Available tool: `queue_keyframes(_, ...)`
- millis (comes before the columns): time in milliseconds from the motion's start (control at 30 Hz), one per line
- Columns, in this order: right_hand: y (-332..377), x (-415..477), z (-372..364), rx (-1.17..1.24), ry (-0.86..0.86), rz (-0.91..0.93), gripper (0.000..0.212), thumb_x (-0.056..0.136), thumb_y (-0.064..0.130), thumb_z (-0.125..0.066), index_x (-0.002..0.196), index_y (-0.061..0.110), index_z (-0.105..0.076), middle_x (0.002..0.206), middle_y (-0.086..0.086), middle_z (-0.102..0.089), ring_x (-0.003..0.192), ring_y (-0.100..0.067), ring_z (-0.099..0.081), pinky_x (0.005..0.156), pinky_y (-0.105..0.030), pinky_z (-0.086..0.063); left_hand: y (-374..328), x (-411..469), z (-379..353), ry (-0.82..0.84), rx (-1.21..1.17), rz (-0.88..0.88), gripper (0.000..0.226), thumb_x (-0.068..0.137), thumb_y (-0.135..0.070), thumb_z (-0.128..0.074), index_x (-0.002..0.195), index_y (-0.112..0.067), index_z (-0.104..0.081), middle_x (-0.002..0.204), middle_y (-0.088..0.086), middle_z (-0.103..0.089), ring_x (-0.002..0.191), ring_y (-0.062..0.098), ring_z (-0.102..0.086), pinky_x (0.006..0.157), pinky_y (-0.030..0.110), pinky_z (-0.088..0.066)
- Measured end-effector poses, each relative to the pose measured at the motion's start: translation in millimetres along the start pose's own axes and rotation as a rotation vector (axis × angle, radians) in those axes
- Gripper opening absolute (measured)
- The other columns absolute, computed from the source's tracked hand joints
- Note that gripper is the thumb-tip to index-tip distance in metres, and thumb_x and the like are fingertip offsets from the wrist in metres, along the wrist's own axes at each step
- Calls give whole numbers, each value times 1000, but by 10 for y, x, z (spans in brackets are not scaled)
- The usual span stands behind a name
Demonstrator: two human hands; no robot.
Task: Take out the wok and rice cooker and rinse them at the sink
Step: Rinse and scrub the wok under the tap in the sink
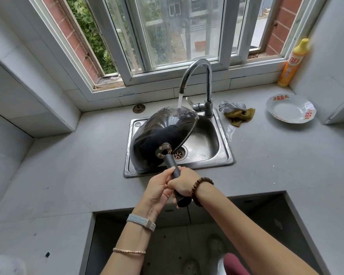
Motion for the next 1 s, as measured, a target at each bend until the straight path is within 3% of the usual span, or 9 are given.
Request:
queue_keyframes(167,26,-43,34,-24,-10,15,18,84,21,-59,98,18,-48,104,-14,-67,95,-31,-67,87,-44,-55,7,3,5,2,-10,5,31,93,-17,-56,116,2,-65,97,13,-69,65,9,-63,45,14,-46)
queue_keyframes(267,-16,-29,30,46,27,7,13,81,19,-61,85,22,-48,96,-14,-66,94,-33,-67,86,-48,-55,21,20,6,2,35,-13,28,92,-19,-59,112,0,-68,102,16,-70,80,16,-64,58,20,-53)
queue_keyframes(333,-71,-9,44,109,51,-2,13,78,18,-61,88,20,-52,86,-11,-65,86,-32,-68,84,-49,-56,19,27,-17,11,63,-31,25,92,-18,-60,107,0,-69,96,13,-72,79,15,-66,61,21,-55)
queue_keyframes(433,-201,-27,46,269,120,-53,12,80,10,-58,92,10,-54,63,-7,-63,56,-22,-63,63,-40,-58,45,47,-54,1,112,-56,18,91,-16,-62,95,-1,-73,81,9,-71,64,10,-64,54,18,-52)
queue_keyframes(533,-289,-88,54,395,157,-81,12,84,3,-55,96,2,-53,55,-8,-59,44,-19,-58,48,-29,-50,88,62,-108,3,171,-81,18,89,-16,-64,84,-1,-75,76,12,-69,62,13,-61,54,19,-51)
queue_keyframes(633,-323,-154,62,471,179,-75,4,87,1,-53,89,4,-51,52,-7,-55,42,-17,-54,43,-25,-47,97,72,-142,-1,219,-94,24,89,-16,-65,86,6,-72,69,14,-65,52,12,-58,50,17,-49)
queue_keyframes(833,-385,-236,26,732,212,-124,13,90,-1,-48,103,2,-49,59,-10,-47,38,-13,-48,38,-19,-41,11,107,-204,11,429,-173,35,86,-28,-69,89,7,-73,86,26,-71,73,17,-63,72,29,-50)
queue_keyframes(933,-396,-262,44,808,214,-125,15,91,-1,-48,105,2,-48,59,-9,-46,38,-12,-48,37,-19,-41,-47,108,-273,37,496,-211,35,88,-25,-68,88,10,-71,78,16,-73,70,10,-67,67,21,-51)
queue_keyframes(1000,-399,-282,73,851,218,-131,12,92,-1,-47,104,2,-48,59,-9,-46,38,-12,-48,36,-19,-40,-79,128,-322,43,530,-241,43,86,-29,-70,86,13,-69,77,21,-71,67,11,-64,66,22,-49)
Point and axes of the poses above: each hand's wrist, its own x-axis towards the middle knuckle, its own z-axis out of the back of the hand, y = z × x, the point moved 8 cm from there along x, towards the middle knuckle
